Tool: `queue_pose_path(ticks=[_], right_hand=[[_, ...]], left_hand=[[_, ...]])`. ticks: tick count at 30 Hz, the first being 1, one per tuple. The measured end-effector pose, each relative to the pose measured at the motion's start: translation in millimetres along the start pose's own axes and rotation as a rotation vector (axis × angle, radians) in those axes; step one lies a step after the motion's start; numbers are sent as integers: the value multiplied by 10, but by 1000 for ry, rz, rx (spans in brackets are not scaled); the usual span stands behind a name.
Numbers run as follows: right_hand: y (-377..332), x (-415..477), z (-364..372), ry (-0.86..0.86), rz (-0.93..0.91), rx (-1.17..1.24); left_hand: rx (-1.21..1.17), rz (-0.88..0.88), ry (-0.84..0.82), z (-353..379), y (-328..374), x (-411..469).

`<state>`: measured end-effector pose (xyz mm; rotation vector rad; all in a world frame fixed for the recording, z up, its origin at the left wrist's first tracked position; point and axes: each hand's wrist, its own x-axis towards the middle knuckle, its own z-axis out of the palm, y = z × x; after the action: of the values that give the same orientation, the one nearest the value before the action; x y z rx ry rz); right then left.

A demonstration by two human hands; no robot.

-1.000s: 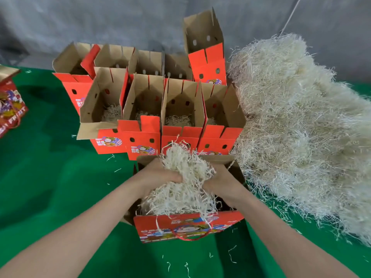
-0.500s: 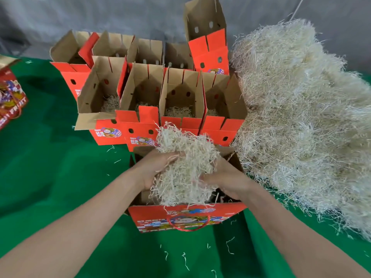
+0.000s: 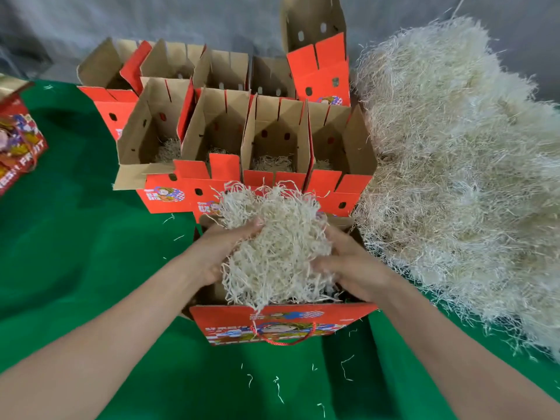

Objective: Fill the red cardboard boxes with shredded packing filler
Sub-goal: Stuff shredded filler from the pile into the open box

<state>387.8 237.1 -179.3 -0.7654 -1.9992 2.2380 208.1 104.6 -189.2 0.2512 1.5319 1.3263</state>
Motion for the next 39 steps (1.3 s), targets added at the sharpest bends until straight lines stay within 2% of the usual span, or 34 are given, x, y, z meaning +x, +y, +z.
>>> queue_pose_path(ticks=[3, 5, 7, 9, 18, 20, 22, 24, 25, 27, 29, 34, 39], right_hand=[[110, 96, 129, 208, -31, -42], [132, 98, 69, 284, -42, -31], [141, 32, -60, 257, -46, -34], [104, -55, -182, 262, -36, -103], [58, -246, -477, 373, 58, -231], [17, -251, -471, 401, 58, -244], [-29, -226, -407, 385, 18, -282], [-82, -200, -278, 292, -20, -260], [-87, -172, -208, 227, -24, -250], [-60, -102, -87, 134, -25, -238], [-48, -52, -22, 130, -30, -201], [-71, -114, -165, 261, -58, -197], [-11, -112, -287, 381, 20, -81]], left_hand=[[11, -30, -157, 55, -35, -35], [180, -26, -251, 12, -63, -51], [325, 8, -177, -52, -96, -36], [344, 50, -86, -124, -92, -4], [260, 64, -79, -361, -21, -20], [226, 50, -110, -370, -7, -50], [199, 7, -234, -371, 43, -114], [275, -7, -369, -289, 111, -181], [324, -13, -381, -217, 130, -187], [409, -28, -324, -16, 134, -168], [484, -15, -247, 142, 79, -133], [497, 144, 77, 16, 27, 23], [534, 158, 123, -230, 29, 69]])
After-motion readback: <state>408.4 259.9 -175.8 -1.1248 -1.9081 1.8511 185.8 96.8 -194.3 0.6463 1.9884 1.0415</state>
